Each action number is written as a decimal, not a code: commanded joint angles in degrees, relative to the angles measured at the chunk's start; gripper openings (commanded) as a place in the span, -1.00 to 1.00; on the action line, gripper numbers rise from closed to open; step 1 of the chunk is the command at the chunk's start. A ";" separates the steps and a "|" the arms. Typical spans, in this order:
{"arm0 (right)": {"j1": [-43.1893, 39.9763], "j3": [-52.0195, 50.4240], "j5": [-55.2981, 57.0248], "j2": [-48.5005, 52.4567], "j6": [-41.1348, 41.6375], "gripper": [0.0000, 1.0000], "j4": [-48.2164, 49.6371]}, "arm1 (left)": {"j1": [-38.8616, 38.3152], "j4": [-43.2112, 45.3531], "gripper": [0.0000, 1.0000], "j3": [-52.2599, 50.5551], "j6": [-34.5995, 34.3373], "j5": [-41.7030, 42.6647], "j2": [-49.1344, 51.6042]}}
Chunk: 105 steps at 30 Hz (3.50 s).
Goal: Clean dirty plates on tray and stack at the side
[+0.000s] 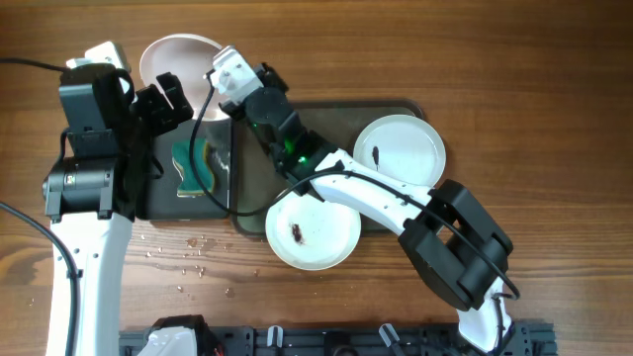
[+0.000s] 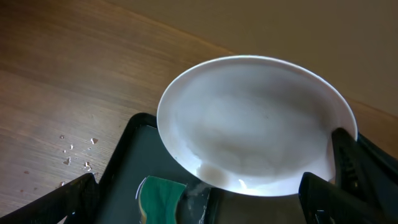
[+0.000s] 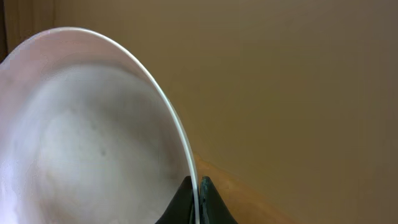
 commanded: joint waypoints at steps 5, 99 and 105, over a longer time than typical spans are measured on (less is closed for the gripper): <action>0.22 1.11 -1.44 0.76 -13.03 -0.91 4.76 | 0.26 0.00 1.00 -0.04 0.15 -0.57 -0.04; -54.66 1.11 -20.92 -7.19 54.42 -0.91 -65.61 | 0.26 0.00 1.00 -0.04 0.15 -0.57 -0.04; -61.94 1.05 -20.90 -7.19 54.31 -0.91 -71.95 | 0.26 0.00 1.00 -0.04 0.15 -0.57 -0.04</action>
